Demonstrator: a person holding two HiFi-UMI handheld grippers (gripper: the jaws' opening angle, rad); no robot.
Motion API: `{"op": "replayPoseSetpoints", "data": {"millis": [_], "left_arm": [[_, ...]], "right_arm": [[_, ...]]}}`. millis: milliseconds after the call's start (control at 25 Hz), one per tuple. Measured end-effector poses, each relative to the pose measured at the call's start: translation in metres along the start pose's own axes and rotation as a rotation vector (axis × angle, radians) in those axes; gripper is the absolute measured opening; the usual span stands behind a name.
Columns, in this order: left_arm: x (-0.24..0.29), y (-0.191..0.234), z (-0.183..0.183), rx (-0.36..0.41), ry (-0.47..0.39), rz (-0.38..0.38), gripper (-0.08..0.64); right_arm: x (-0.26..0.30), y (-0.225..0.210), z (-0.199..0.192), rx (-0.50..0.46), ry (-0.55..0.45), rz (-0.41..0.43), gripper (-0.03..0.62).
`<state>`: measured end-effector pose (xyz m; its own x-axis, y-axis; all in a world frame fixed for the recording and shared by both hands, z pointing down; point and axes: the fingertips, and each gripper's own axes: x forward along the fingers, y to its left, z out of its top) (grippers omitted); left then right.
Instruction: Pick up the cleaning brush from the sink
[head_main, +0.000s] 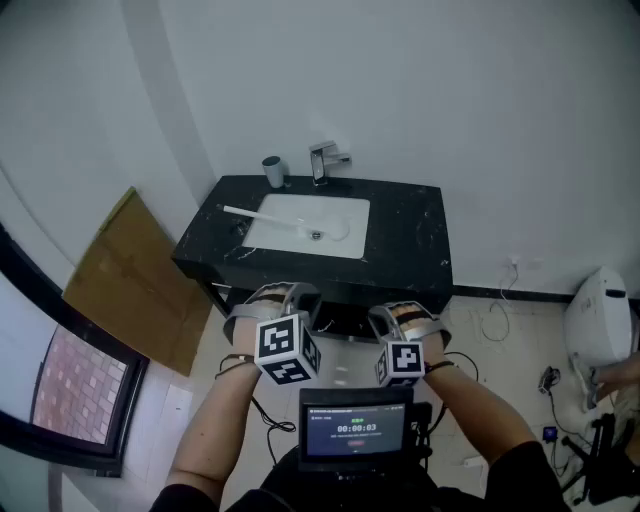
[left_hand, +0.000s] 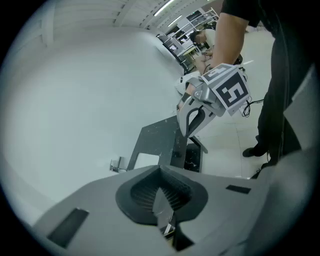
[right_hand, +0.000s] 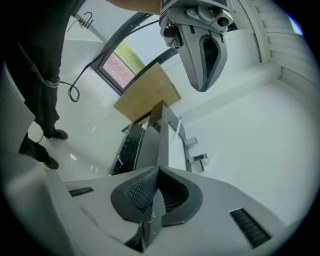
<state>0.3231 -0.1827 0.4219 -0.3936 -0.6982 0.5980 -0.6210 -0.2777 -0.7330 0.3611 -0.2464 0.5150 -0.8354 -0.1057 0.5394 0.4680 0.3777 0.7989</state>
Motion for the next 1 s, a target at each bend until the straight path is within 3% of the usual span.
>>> {"op": "replayPoseSetpoints", "data": {"millis": [160,360,480,760,920,1000], "left_arm": [[0.006,0.004,-0.028,-0.040,0.035,-0.006,0.002],[0.003,0.031,-0.093,-0.073,0.050,0.074,0.002],[-0.001,0.061,-0.154,-0.146,-0.005,0.069,0.002],[0.003,0.146,-0.321,-0.109,-0.047,0.030,0.002],[0.001,0.189,-0.391,-0.142,-0.096,0.004,0.002],[0.020,0.223,-0.413,-0.173,-0.127,-0.004,0.002]], "right_arm": [[0.006,-0.024,0.008,0.073,-0.025,-0.032,0.000],[0.043,-0.055,0.053,0.142,-0.103,-0.059,0.000],[0.083,-0.085,0.106,0.166,-0.115,-0.100,0.000],[0.198,-0.165,0.217,0.318,-0.060,-0.172,0.000],[0.239,-0.201,0.279,0.413,-0.069,-0.208,0.000],[0.266,-0.227,0.285,0.477,-0.076,-0.231,0.000]]}}
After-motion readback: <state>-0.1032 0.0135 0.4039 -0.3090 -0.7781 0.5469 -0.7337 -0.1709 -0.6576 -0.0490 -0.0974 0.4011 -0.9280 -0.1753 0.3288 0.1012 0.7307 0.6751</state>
